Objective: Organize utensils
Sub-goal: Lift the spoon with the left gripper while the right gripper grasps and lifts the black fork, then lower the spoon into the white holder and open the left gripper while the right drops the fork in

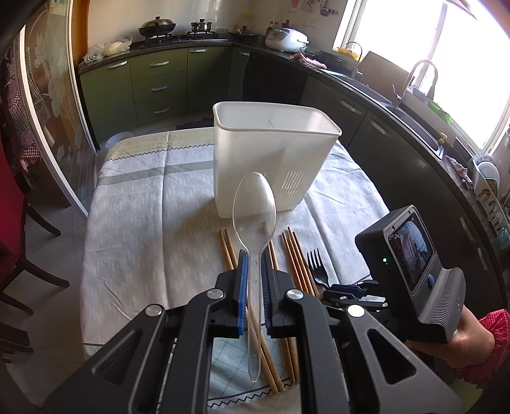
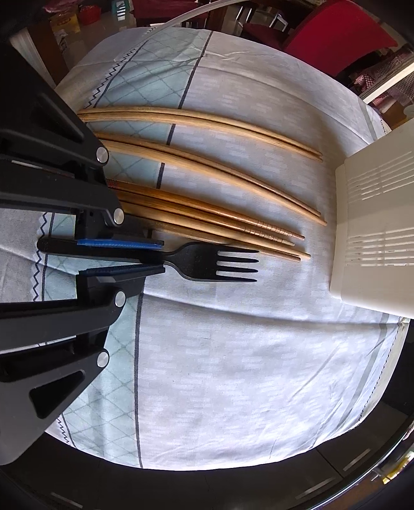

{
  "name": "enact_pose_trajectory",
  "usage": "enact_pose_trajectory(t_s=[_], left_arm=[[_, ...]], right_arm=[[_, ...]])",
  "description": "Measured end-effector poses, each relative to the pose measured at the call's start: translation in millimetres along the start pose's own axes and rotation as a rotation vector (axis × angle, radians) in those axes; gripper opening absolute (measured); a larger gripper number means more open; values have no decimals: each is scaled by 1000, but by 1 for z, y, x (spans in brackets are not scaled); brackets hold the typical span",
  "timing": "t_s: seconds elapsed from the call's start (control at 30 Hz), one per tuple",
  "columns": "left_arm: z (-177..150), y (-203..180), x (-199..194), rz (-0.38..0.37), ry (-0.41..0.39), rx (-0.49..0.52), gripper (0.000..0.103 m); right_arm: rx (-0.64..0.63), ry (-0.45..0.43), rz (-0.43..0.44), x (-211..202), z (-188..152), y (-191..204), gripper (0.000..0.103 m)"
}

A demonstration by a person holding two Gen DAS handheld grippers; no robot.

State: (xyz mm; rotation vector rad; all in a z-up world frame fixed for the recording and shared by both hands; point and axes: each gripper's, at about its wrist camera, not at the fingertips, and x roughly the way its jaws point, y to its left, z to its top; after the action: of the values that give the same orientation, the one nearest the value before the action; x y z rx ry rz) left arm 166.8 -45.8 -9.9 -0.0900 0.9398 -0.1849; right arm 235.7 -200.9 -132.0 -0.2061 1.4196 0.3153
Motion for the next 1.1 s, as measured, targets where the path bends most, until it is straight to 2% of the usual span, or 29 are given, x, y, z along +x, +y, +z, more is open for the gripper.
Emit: enact_pose_trajectory(t_s=[0.17,0.33,0.43,0.5,0.6,0.7,0.83,0.97,1.03,1.1], left_arm=[[32,-9,-24,-40,-99,-10,8],[91,-17,-50,-68,-315,-25,8],[121,-21,-52,-40,-487,-35,8],[135,-24,-48,-7,-595,-33,8],[144,-31,-31,59,-689,-8,8],[142,-34,-6,108,-694,4,8],[131,-27,26,131,-624,2,8],[114,-21,43,138,-565,22,11],[107,-20,47,139,-547,36,19],[101,-18,43,125,-536,33,20]], right_arm=[[32,-140,142,-25,-11,-21,10],[72,-333,291,-64,-36,-47,10],[92,-408,324,-76,-54,-61,10],[105,-427,341,-78,-63,-71,10],[122,-438,357,-79,-74,-84,10],[122,-450,357,-82,-80,-91,10],[99,-506,350,-105,-88,-101,10],[65,-601,342,-139,-77,-92,10],[54,-655,325,-156,-67,-87,10],[51,-702,324,-171,-52,-84,10]])
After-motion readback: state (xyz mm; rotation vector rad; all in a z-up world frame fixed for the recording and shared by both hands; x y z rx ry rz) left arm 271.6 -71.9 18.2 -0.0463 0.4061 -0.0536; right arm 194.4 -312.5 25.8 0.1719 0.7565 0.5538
